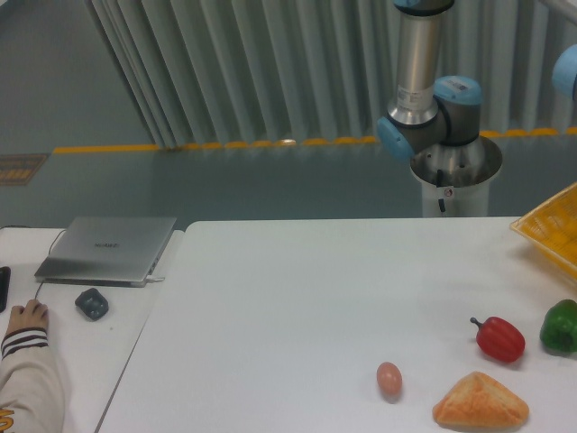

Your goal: Place the yellow pepper on the table

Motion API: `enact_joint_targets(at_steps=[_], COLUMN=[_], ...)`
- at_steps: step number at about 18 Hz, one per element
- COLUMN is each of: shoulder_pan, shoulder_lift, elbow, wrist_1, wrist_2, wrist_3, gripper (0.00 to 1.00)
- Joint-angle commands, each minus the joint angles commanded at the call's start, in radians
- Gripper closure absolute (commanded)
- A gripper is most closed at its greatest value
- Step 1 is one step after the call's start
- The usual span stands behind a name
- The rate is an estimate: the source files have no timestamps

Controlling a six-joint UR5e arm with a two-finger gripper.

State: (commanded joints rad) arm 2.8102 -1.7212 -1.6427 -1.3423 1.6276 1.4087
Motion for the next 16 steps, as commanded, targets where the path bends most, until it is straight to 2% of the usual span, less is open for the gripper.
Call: enact_joint_targets(at_steps=[3,8,10,16], shoulder_pan=[0.006,0.035,0.035,0.049], shoulder_lift=[0.009,0.008,-0.004,0.003], elbow=[-0.008,-0.051,-0.052,-0.129], wrist_1=[0.006,0.012,0.035,0.068], wrist_2=[-0.002,-0.006,-0.002,0.043], wrist_3=[-0.169,-0.344,-0.433,-0.447], gripper=[0.0,0.0,0.0,0.0])
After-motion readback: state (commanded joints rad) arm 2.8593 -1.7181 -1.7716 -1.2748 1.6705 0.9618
